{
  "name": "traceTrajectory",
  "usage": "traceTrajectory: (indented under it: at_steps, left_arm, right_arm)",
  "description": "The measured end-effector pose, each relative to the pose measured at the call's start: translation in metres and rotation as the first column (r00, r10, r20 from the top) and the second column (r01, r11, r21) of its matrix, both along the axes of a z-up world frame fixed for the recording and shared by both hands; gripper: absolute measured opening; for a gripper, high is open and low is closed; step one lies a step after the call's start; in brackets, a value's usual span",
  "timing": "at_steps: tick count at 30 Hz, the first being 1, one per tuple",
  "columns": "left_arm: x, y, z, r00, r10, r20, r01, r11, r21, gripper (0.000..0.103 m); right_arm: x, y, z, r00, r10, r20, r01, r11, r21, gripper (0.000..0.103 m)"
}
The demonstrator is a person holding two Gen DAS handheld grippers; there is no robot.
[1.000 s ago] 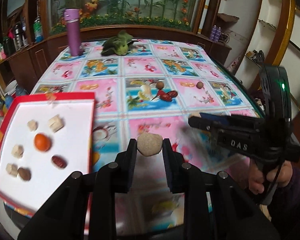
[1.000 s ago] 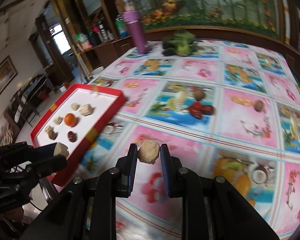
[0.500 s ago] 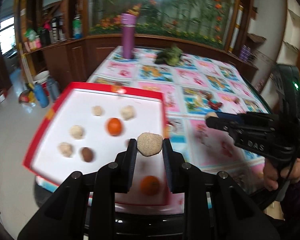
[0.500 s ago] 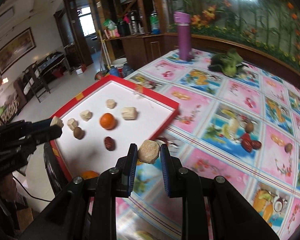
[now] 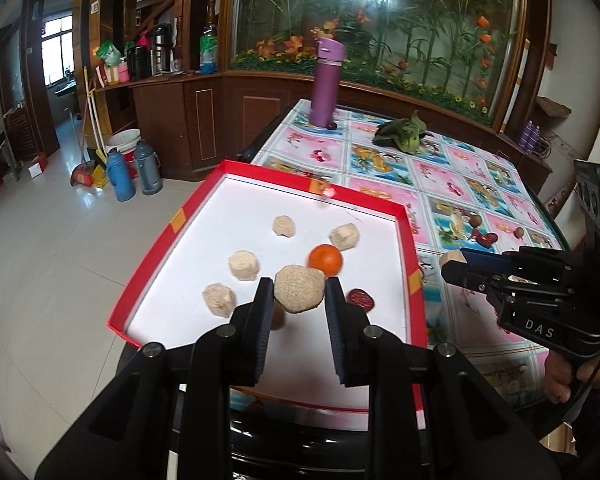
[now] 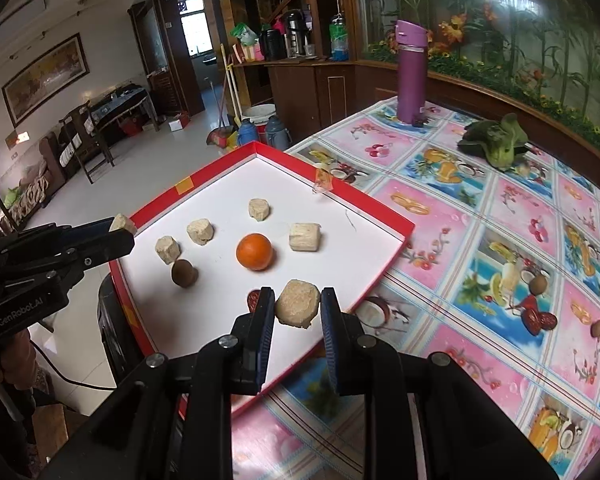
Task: Organize fruits
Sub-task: 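Carry both beige balls over the tray and open both tools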
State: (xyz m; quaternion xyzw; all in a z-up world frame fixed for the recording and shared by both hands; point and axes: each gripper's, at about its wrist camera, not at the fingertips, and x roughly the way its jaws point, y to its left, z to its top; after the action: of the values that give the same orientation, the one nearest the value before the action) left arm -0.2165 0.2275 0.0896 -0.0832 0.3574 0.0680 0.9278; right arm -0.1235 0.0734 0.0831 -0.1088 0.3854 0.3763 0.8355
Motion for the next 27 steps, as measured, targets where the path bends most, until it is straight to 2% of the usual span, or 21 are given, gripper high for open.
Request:
traceTrajectory:
  at_steps: [11,19,27]
  left_arm:
    - [0.019,0.019,-0.008,0.999,0.008,-0.036,-0.008,1.0,0.01,0.028]
    - [0.049,0.022,-0.019,0.996,-0.015,-0.086,0.016,1.0,0.015,0.028]
    - [0.079,0.02,-0.036,0.985,-0.038,-0.17,0.044,0.998,0.035,0.028]
  right_arm:
    - [0.034,0.03,-0.02,0.998,-0.017,-0.062,0.015,1.0,-0.021,0.022]
    - [0.055,0.039,-0.039,0.991,-0.054,-0.124,0.051,0.998,-0.028,0.022]
    - [0.066,0.044,-0.052,0.984,-0.079,-0.162,0.076,0.997,-0.024,0.022]
